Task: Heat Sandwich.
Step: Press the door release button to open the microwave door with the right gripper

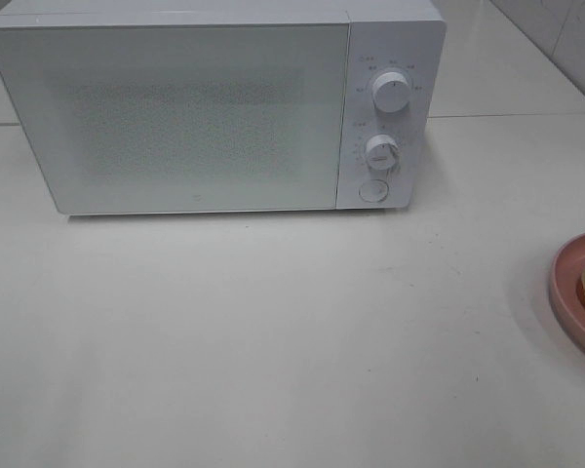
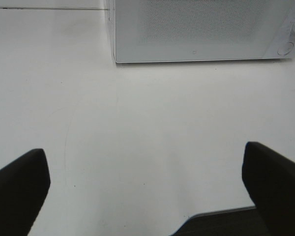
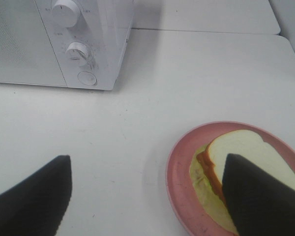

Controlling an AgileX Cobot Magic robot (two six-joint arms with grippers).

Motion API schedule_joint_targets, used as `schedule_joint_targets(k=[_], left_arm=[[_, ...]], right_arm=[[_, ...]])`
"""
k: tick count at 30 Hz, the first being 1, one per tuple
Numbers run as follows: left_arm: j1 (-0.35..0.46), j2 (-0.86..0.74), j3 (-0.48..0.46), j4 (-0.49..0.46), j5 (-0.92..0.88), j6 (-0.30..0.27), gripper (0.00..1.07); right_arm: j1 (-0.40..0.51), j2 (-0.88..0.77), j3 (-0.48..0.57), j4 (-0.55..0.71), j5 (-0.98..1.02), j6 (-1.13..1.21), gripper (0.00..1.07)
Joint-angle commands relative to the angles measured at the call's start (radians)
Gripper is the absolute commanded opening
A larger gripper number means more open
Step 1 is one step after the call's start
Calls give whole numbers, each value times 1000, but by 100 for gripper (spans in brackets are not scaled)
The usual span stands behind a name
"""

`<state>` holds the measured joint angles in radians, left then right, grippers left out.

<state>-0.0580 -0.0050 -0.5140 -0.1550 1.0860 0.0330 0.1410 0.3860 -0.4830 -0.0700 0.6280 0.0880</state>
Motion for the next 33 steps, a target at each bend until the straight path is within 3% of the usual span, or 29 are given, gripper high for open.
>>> schedule_joint_targets(k=[1,12,19,33], left_arm=[[-6,-23,0,-1,-14,3,100],[-6,-23,0,-1,-14,3,100],[-6,-23,0,-1,-14,3,100],[-6,-23,0,-1,-14,3,100]], right_arm=[[-7,54,22,-1,-87,-9,79],[-7,272,127,-1,-433,-9,76],[-7,413,140,-1,-612,-6,76],[-7,819,140,4,-1187,-13,76]])
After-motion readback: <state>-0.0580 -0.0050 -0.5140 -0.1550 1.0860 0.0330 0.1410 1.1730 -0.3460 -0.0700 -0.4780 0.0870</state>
